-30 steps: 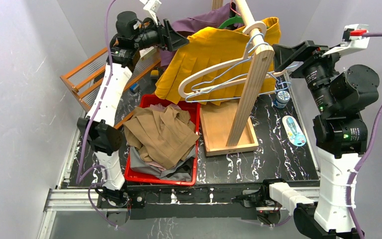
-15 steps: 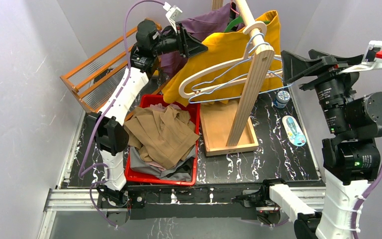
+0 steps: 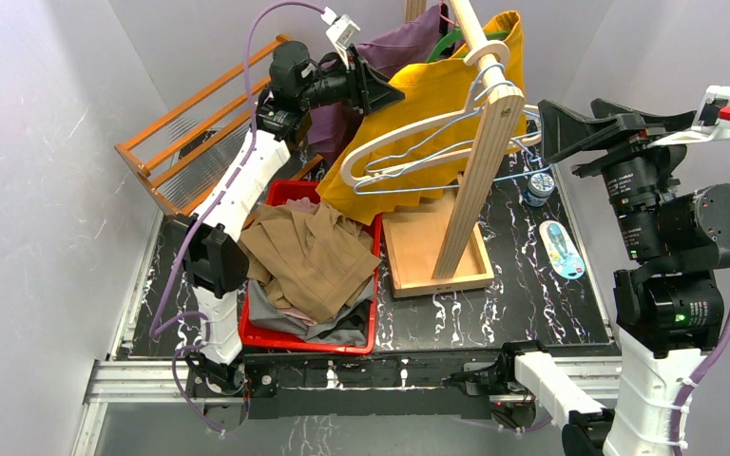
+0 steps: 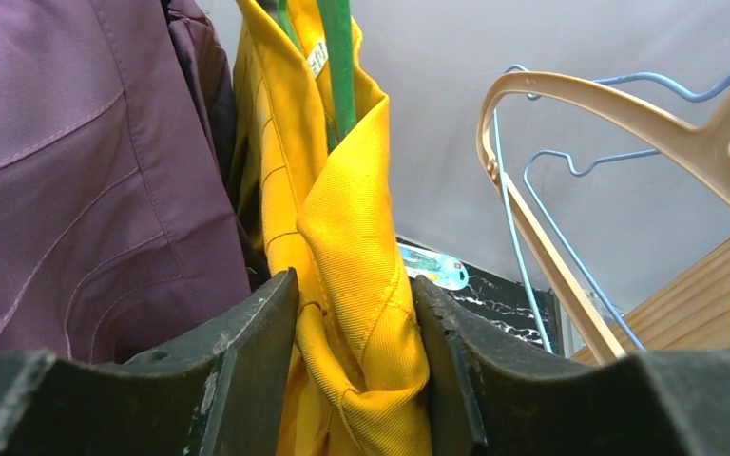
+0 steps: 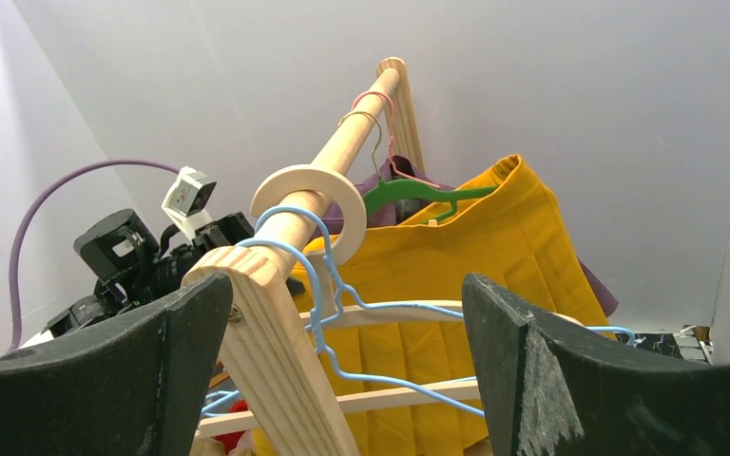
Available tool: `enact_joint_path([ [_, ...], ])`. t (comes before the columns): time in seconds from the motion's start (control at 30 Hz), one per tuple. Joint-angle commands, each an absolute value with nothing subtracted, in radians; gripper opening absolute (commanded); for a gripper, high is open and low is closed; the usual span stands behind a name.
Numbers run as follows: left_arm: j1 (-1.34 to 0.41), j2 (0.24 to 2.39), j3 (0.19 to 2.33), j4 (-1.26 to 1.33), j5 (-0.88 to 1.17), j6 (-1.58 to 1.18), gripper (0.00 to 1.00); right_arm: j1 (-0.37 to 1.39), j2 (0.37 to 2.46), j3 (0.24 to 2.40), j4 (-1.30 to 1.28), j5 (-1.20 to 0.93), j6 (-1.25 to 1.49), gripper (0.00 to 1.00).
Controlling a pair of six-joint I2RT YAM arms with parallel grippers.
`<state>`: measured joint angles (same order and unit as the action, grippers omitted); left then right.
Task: Remove the skirt from the hanger
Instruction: Pick up the hanger from the clothesline.
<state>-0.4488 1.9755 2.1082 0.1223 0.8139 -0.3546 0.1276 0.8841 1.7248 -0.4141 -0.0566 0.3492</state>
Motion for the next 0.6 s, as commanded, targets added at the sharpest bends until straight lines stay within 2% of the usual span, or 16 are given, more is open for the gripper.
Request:
enact_joint_path([
  [0.0, -0.470, 1.985, 2.140, 0.100, 0.779, -0.273, 0.37, 0.133, 0.873, 1.720, -0.349, -0.048, 0.353, 0.98],
  [0.03, -0.473, 1.996, 2.162, 0.085, 0.768, -0.262, 0.31, 0.133, 0.873, 1.721, -0.350, -0.049, 0.352, 0.98],
  [0.17, -0.481, 2.044, 2.265, 0.042, 0.746, -0.239, 0.21, 0.133, 0.868, 1.724, -0.348, -0.040, 0.348, 0.98],
  [0.27, -0.493, 2.045, 2.299, 0.048, 0.729, -0.230, 0.00, 0.133, 0.862, 1.721, -0.341, -0.031, 0.344, 0.98],
  [0.57, -0.572, 2.017, 2.339, 0.152, 0.635, -0.208, 0.00, 0.133, 0.853, 1.697, -0.322, -0.040, 0.362, 0.98],
])
